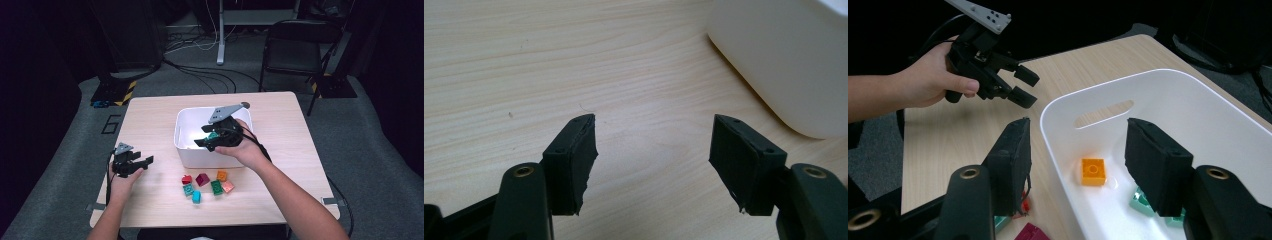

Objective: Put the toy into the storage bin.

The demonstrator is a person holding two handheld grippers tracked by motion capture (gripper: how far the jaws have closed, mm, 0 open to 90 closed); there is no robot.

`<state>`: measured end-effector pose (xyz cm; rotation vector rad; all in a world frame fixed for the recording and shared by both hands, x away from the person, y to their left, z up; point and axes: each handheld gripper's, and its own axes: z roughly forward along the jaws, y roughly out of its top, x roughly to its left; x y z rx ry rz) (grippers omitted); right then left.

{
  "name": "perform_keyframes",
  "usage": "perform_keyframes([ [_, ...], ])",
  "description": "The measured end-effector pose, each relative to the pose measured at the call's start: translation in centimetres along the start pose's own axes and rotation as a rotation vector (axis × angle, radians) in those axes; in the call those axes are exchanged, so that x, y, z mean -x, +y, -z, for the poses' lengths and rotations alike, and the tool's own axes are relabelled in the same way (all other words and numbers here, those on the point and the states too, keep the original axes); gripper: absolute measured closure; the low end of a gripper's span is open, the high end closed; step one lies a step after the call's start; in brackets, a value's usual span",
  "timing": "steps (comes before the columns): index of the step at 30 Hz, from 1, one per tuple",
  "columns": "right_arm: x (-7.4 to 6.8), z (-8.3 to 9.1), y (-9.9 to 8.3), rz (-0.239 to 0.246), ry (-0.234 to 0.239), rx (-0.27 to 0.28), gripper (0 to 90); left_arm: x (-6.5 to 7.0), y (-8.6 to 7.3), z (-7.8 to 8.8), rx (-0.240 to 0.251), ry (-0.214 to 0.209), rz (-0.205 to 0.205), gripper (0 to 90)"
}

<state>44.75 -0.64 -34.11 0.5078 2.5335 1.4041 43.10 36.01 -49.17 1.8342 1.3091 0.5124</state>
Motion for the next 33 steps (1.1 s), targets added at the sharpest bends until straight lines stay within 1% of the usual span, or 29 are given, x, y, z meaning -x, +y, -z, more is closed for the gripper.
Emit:
perform_keyframes([
  [3, -0.5, 0.3, -0.5, 0.014, -0.006, 0.006, 43.7, 0.0, 0.0, 0.0, 0.002, 0.002, 0.001, 34.9],
  [6, -0.9, 0.4, -1.2, 0.021, -0.006, 0.000, 43.9, 0.1, 0.0, 0.0, 0.001, 0.001, -0.004, 35.0],
  [14, -1.8, 0.4, -3.3, 0.008, -0.003, -0.004, 44.2, 0.0, 0.0, 0.0, 0.001, 0.003, -0.001, 35.0],
  [23, -2.7, 0.5, -5.2, 0.037, -0.023, -0.008, 44.2, 0.1, 0.0, 0.0, -0.001, 0.003, -0.001, 35.0],
  [26, -2.9, 0.5, -5.9, 0.034, -0.032, -0.012, 44.2, 0.1, 0.0, 0.0, -0.002, 0.003, -0.004, 35.0],
  [32, -3.1, 0.2, -7.7, 0.007, -0.040, -0.028, 44.2, 0.1, 0.0, 0.0, -0.004, 0.002, -0.002, 35.0],
  [33, -3.1, 0.1, -8.1, 0.011, -0.042, -0.033, 44.2, 0.1, 0.0, 0.0, -0.004, 0.001, -0.003, 35.0],
])
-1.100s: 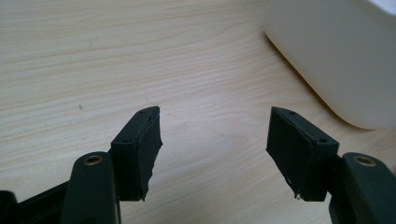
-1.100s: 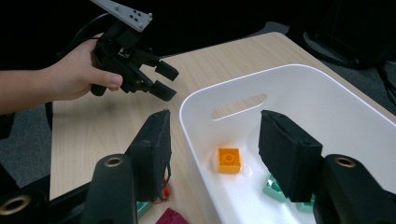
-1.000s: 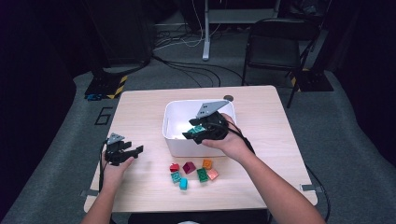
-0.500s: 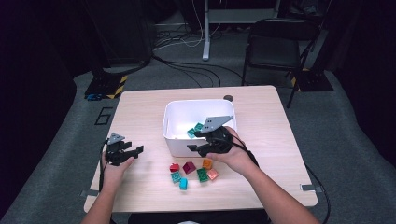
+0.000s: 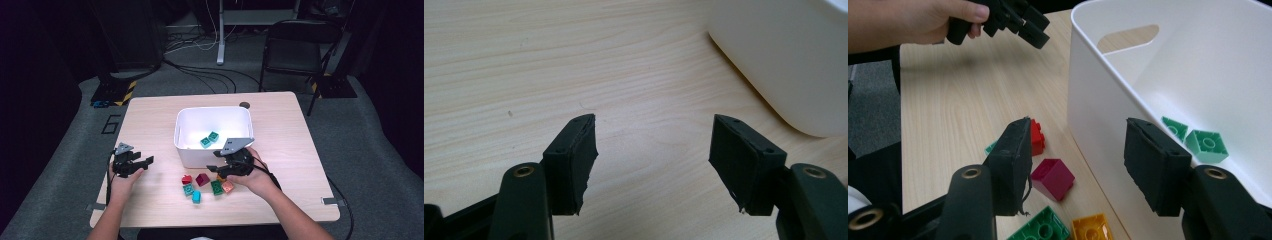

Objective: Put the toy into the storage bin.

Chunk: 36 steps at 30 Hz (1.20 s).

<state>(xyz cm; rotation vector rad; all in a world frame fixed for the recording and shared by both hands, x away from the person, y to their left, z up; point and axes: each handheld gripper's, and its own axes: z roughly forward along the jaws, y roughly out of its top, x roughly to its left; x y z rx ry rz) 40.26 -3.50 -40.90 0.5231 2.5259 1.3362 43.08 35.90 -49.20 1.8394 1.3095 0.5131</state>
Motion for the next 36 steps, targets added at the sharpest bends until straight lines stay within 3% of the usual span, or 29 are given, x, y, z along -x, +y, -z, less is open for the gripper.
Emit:
perform_keyframes([
  [7, -0.3, -0.6, -2.0, 0.002, -0.009, -0.017, 44.2, 0.0, 0.0, 0.0, -0.002, 0.001, -0.002, 35.0],
  [11, -0.6, -1.0, -3.1, -0.019, -0.022, -0.022, 44.5, 0.1, 0.0, 0.0, 0.001, 0.002, -0.001, 35.0],
  [19, -0.8, -2.1, -4.9, -0.022, 0.001, -0.037, 44.6, 0.1, 0.0, 0.0, -0.004, 0.001, -0.003, 35.0],
  [26, -1.0, -2.8, -6.0, -0.075, 0.011, -0.053, 44.6, 0.0, 0.0, 0.0, 0.003, 0.003, 0.000, 35.0],
  [36, -1.5, -4.2, -7.8, -0.099, 0.034, -0.120, 44.0, 0.0, 0.0, 0.1, 0.002, 0.003, 0.000, 34.9],
])
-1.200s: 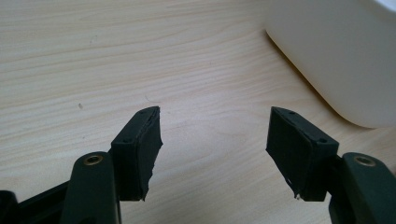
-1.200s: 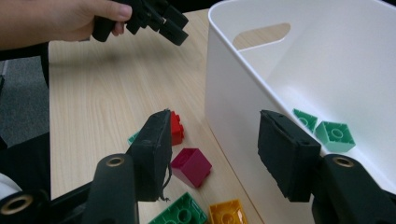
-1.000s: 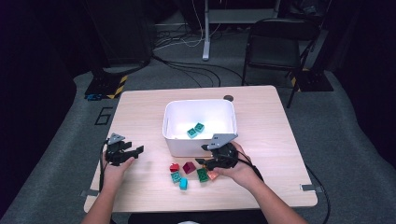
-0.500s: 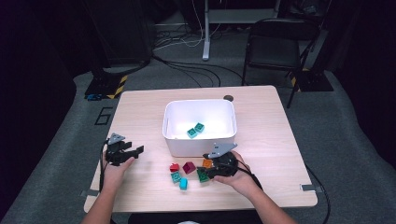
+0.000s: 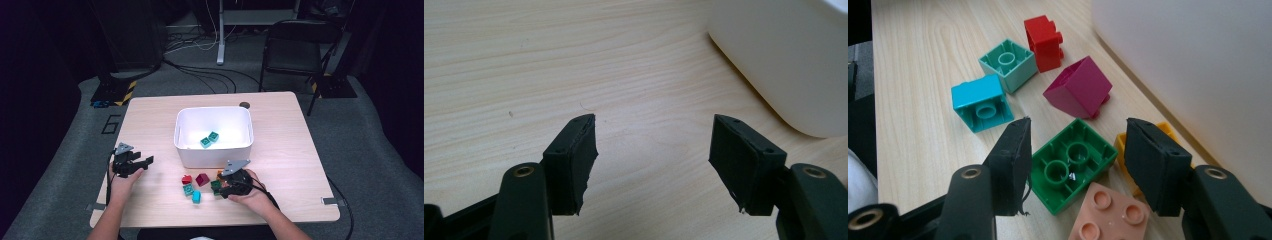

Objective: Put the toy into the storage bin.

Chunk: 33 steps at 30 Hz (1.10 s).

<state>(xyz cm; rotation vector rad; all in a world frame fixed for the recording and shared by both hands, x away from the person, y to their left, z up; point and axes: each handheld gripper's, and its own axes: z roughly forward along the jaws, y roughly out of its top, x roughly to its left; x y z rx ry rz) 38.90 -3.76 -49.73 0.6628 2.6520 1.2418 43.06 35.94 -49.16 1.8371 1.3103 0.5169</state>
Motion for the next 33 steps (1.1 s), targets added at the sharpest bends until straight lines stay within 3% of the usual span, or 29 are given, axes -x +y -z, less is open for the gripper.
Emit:
perform_keyframes([
  [10, -0.4, -0.9, -0.4, -0.017, 0.035, -0.033, 43.0, -0.1, 0.0, 0.0, 0.001, 0.003, 0.002, 35.0],
  [21, -1.4, -2.3, 0.1, 0.018, 0.062, -0.049, 40.3, 0.0, 0.0, 0.0, 0.000, 0.003, 0.001, 35.1],
  [33, -1.6, -2.2, 0.5, 0.005, 0.057, -0.011, 40.0, 0.0, 0.0, -0.1, -0.004, 0.002, -0.001, 35.1],
])
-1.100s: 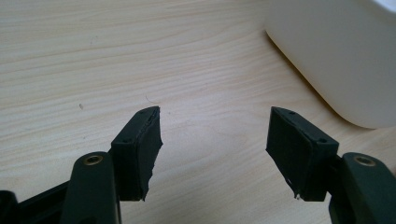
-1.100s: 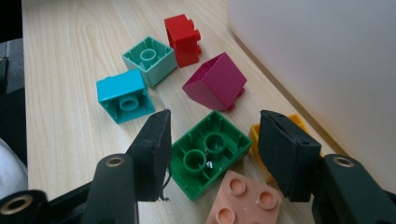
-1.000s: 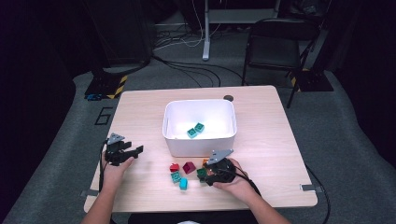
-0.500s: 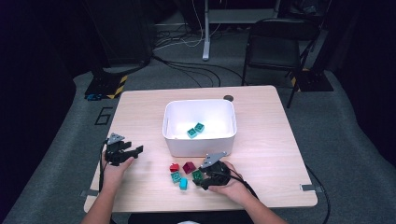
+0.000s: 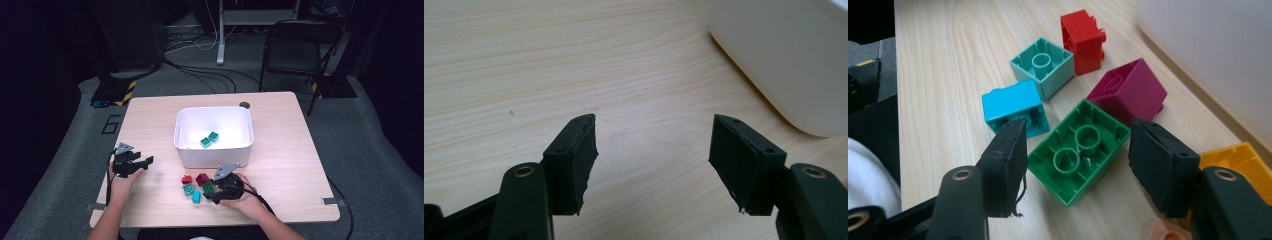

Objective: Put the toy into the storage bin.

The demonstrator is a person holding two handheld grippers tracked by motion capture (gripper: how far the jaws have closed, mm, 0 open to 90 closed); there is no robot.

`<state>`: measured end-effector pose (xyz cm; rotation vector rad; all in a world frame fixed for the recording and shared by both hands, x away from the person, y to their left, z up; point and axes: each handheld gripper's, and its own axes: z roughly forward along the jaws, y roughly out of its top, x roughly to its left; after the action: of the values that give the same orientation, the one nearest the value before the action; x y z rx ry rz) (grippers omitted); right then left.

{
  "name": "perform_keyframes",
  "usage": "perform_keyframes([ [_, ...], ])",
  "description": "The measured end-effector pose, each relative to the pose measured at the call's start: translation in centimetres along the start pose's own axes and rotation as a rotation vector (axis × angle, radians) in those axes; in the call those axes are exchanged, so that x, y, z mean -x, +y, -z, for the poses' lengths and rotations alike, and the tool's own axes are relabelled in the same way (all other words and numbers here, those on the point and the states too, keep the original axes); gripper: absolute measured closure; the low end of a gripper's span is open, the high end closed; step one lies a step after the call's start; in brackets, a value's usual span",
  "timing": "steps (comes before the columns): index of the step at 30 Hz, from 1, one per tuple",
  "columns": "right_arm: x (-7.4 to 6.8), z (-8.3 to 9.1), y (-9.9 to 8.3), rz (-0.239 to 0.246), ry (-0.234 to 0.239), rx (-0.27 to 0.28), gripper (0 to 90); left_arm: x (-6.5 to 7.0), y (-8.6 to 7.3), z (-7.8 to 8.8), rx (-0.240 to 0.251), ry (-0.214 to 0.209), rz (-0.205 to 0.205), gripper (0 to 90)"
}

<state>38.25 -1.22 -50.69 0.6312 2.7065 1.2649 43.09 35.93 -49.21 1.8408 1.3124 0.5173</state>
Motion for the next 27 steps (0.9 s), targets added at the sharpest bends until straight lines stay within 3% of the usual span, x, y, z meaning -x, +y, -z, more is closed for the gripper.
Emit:
perform_keyframes([
  [8, -0.1, 0.1, 0.7, -0.005, -0.032, 0.051, 40.1, 0.1, 0.0, -0.1, -0.003, 0.000, -0.005, 35.1],
  [11, -0.3, -0.4, 0.9, -0.008, -0.031, 0.044, 40.0, 0.1, 0.0, 0.0, -0.004, 0.001, -0.006, 35.1],
  [14, -0.5, -0.8, 0.8, 0.039, -0.053, 0.025, 38.6, 0.0, 0.0, 0.0, -0.005, 0.001, -0.005, 35.1],
  [20, -0.1, -0.5, 0.4, 0.022, -0.071, 0.011, 38.7, 0.0, 0.0, 0.0, 0.000, 0.000, -0.003, 35.1],
  [27, 0.1, -0.5, 0.0, 0.023, -0.060, -0.017, 42.3, 0.0, 0.0, 0.0, -0.005, 0.000, -0.006, 35.1],
])
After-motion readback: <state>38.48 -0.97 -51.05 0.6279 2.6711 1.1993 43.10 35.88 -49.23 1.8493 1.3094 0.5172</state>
